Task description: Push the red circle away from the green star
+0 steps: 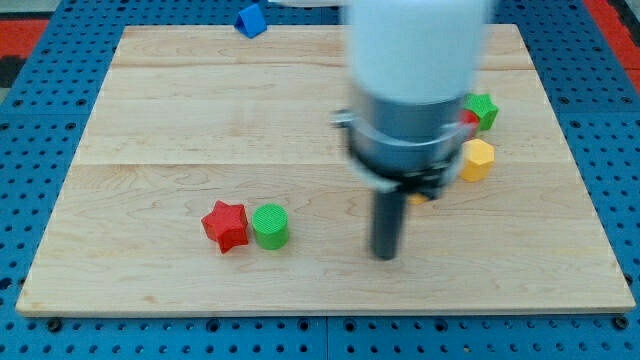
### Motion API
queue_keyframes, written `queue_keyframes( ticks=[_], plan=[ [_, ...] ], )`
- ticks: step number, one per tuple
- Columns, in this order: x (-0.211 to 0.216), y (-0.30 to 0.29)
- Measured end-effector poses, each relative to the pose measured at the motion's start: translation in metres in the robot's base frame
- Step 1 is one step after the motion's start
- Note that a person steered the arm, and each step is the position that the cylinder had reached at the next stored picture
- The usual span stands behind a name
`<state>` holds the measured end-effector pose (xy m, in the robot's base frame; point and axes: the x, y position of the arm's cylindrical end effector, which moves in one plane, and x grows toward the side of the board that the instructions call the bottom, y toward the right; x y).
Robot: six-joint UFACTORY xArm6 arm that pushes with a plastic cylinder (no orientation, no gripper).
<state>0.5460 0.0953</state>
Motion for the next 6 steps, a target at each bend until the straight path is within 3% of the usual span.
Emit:
queue_keyframes(
  ticks=[1,3,4,5,6],
  plan=[
    [-0.047,0.095],
    [-0.177,0.126],
    [-0.184,0.117],
    [-0.111,0.032],
    [-0.085,-0.061]
  ],
)
